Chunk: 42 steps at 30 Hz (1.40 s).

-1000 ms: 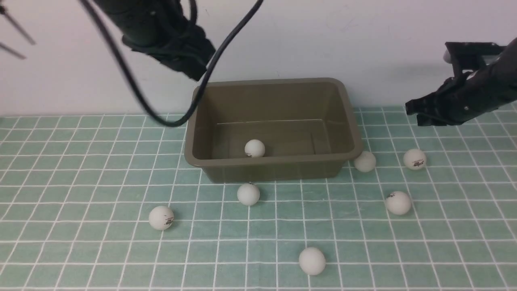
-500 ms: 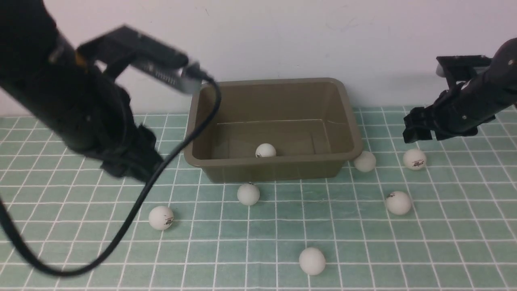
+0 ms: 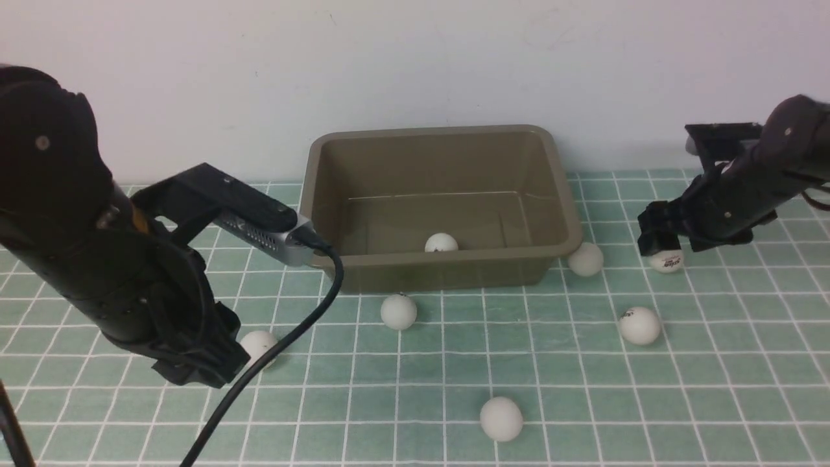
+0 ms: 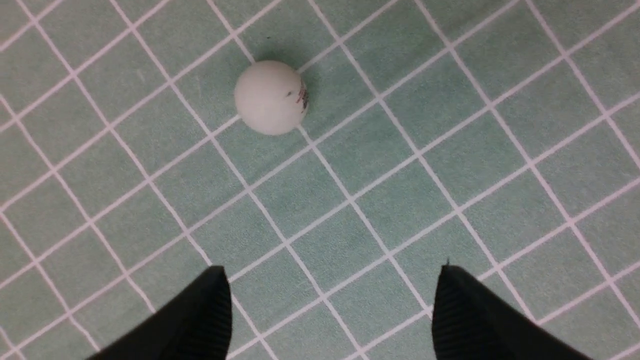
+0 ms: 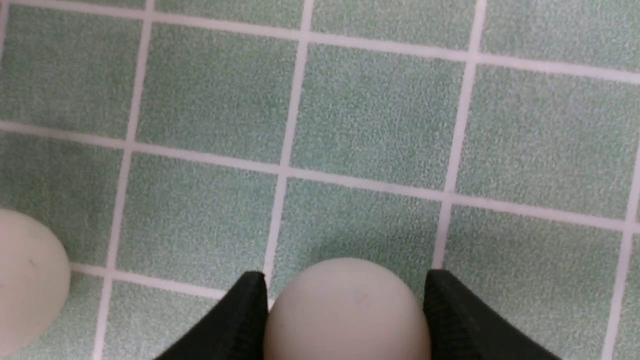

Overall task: Put the table tennis balls in the box on the green coffee tablecloth.
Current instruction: 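Reach for and grasp a ping pong ball on the table, then release the ping pong ball into the bin and lift the gripper away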

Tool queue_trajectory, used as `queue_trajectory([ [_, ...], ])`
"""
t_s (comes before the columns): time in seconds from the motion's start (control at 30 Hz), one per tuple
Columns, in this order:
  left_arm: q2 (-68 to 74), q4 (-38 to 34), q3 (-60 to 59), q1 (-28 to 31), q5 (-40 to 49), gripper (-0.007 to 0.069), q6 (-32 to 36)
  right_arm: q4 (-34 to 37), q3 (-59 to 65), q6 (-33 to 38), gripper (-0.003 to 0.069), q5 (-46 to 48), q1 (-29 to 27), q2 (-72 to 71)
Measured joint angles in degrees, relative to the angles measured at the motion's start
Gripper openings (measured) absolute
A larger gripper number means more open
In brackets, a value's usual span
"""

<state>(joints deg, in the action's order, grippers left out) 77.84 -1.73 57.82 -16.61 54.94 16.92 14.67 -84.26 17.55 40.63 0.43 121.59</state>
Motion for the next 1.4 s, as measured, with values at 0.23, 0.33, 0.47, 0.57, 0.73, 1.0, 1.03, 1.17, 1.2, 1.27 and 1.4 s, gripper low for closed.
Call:
queue_trajectory([
  [0.23,3.17,-5.73,-7.58,7.03,-13.47,0.0482,5.76,-1.88,-3.2,0.21,0.0363,7.04,0.0,-0.66],
  [0.33,6.19,-12.42,-7.7,7.36,-15.95,0.0482,11.41,-2.53,-10.1,0.21,0.0363,15.77,0.0,-2.42],
  [0.47,11.92,-20.24,-7.7,7.36,-20.46,0.0482,19.07,-1.25,-19.35,0.15,0.0363,25.19,0.33,-4.03],
  [0.57,16.01,-20.91,-7.7,7.36,-23.54,0.0482,20.5,2.22,-26.27,0.15,0.0363,29.38,2.13,-4.54],
  [0.73,19.61,-21.48,-7.41,7.36,-27.14,0.0482,20.55,4.1,-29.78,0.59,0.0363,27.66,9.2,-4.58],
  [1.0,20.53,-21.53,-7.39,7.36,-31.48,0.0482,20.9,1.87,-30.55,1.01,0.0363,20.47,16.1,1.09],
  [1.03,20.53,-21.53,-7.39,7.36,-31.62,0.0482,20.9,1.93,-30.93,1.01,0.0363,19.5,16.17,1.78],
  [1.17,20.53,-21.53,-7.39,7.36,-31.74,0.0482,20.9,2.51,-32.19,1.06,0.0363,17.7,16.17,3.21],
  [1.2,20.53,-21.53,-7.39,7.36,-31.74,0.0482,20.9,2.64,-32.56,1.18,0.0363,17.6,16.17,3.5],
  [1.27,20.53,-21.53,-7.39,7.36,-31.92,0.0482,20.9,2.9,-33.07,1.46,0.0363,17.35,16.17,3.97],
  [1.4,20.53,-21.59,-7.39,7.36,-32.89,0.0482,20.9,3.44,-34.24,1.89,0.0363,17.11,16.17,5.01],
])
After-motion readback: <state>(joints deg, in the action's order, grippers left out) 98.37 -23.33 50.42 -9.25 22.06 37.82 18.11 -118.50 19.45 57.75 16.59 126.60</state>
